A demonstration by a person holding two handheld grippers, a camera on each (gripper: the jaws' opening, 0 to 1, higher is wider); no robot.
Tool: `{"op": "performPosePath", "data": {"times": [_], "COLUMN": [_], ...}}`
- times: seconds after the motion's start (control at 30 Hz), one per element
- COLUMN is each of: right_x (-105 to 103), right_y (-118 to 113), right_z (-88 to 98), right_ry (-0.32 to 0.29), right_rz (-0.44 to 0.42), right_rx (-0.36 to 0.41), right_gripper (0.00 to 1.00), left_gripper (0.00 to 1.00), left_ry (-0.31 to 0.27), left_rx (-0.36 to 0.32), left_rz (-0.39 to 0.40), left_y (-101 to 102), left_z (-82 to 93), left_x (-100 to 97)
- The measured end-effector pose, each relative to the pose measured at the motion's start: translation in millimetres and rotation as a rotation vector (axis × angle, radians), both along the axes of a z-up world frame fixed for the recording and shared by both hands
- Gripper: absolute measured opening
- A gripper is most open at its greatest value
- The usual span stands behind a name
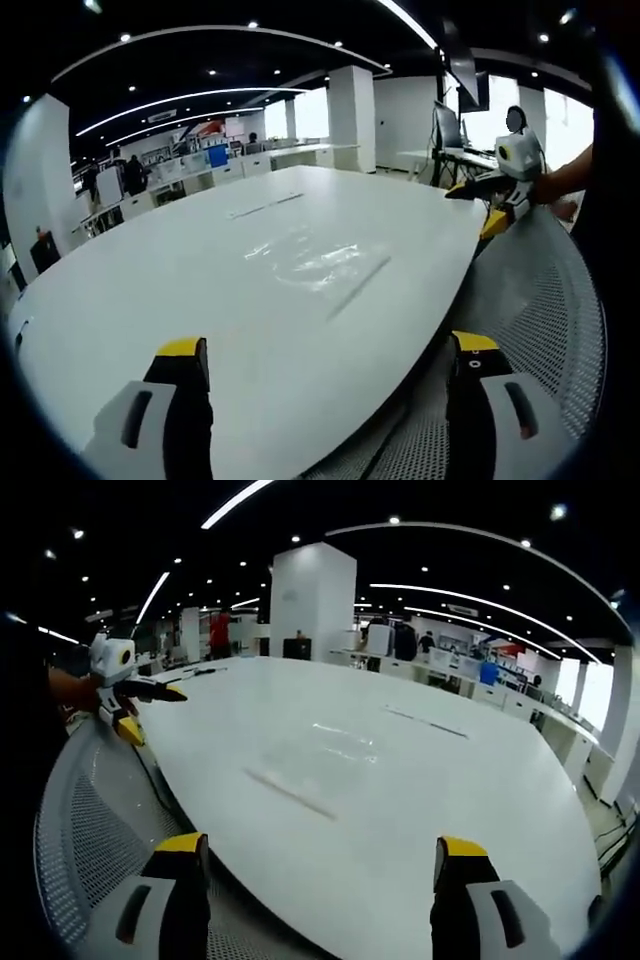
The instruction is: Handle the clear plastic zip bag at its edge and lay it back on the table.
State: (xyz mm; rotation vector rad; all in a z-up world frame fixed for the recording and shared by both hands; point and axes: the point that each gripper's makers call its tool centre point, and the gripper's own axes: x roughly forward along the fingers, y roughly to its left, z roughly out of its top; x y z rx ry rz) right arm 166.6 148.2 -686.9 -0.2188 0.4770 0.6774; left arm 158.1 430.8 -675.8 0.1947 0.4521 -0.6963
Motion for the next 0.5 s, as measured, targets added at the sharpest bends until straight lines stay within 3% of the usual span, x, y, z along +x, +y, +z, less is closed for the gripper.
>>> {"op": "performPosePath", "data": {"times": [0.5], "right_x": [0.5], "right_y": [-0.4], "right_z": [-1.3], "right_ry": [0.0], "right_rz": [-0.013], "right_rx": [0.009], "right_gripper": [0.93], "left_gripper": [0.99], "left_ry": [0.01], "left_rx": [0.01], "left_rz": [-0.009], "left_y": [-1.8], "left_z": [0.4], "left_x": [-0.3]}}
